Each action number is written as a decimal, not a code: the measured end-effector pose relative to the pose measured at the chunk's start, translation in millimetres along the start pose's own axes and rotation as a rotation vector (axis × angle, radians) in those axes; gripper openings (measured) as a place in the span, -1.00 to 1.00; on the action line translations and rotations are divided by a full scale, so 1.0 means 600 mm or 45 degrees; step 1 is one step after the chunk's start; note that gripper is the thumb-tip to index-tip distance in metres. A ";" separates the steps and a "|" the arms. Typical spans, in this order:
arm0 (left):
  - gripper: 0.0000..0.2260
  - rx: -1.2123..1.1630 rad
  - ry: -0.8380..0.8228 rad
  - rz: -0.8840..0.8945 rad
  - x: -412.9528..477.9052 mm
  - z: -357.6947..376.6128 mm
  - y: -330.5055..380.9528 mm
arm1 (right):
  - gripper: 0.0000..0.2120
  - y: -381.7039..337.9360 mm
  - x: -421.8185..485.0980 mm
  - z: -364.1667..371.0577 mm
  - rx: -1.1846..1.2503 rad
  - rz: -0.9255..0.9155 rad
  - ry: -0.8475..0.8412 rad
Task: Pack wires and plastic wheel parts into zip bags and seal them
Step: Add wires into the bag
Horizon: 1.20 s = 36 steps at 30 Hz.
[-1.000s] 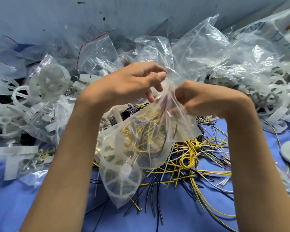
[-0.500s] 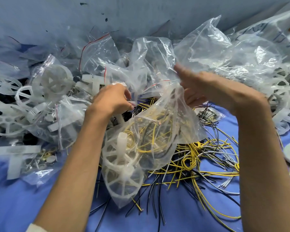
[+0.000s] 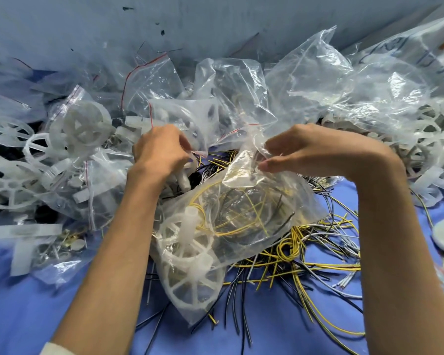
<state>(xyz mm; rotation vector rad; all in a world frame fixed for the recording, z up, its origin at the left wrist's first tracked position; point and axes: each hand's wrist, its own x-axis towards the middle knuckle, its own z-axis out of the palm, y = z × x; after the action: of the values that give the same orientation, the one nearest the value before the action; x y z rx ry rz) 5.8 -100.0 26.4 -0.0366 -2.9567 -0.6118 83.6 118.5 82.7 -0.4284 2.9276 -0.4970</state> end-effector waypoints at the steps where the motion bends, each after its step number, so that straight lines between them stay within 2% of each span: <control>1: -0.82 -0.015 0.036 -0.013 0.002 0.000 -0.003 | -0.72 0.002 0.000 -0.001 0.000 0.001 -0.012; 2: -0.82 -0.037 0.068 -0.023 0.004 -0.001 -0.005 | -0.75 0.004 -0.001 -0.001 0.015 0.001 -0.030; 5: -0.84 -0.053 0.128 -0.044 0.009 0.001 -0.011 | -0.61 0.006 -0.003 -0.003 0.018 -0.010 -0.121; 10: -0.81 -0.024 0.166 -0.079 0.010 -0.001 -0.011 | -0.68 0.018 -0.002 -0.004 0.041 0.009 -0.208; 16: -0.78 -0.086 0.176 -0.041 0.010 0.000 -0.009 | -0.77 0.019 -0.003 -0.004 0.061 0.011 -0.220; 23: -0.76 -0.196 0.460 0.046 0.010 -0.005 -0.004 | -0.83 0.020 -0.005 -0.004 0.065 0.022 -0.200; 30: -0.82 -0.281 0.688 0.104 0.010 -0.011 -0.002 | -0.86 0.016 -0.005 -0.005 0.076 0.048 -0.205; 36: -0.83 -0.311 0.692 0.134 0.009 -0.011 0.000 | -0.87 0.017 -0.005 -0.006 0.090 0.049 -0.186</control>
<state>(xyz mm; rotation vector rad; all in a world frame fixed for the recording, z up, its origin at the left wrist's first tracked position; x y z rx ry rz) 1.0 -102.4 33.2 -0.0398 -2.3333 -0.8135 83.2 129.6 82.7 -0.3821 2.7636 -0.5377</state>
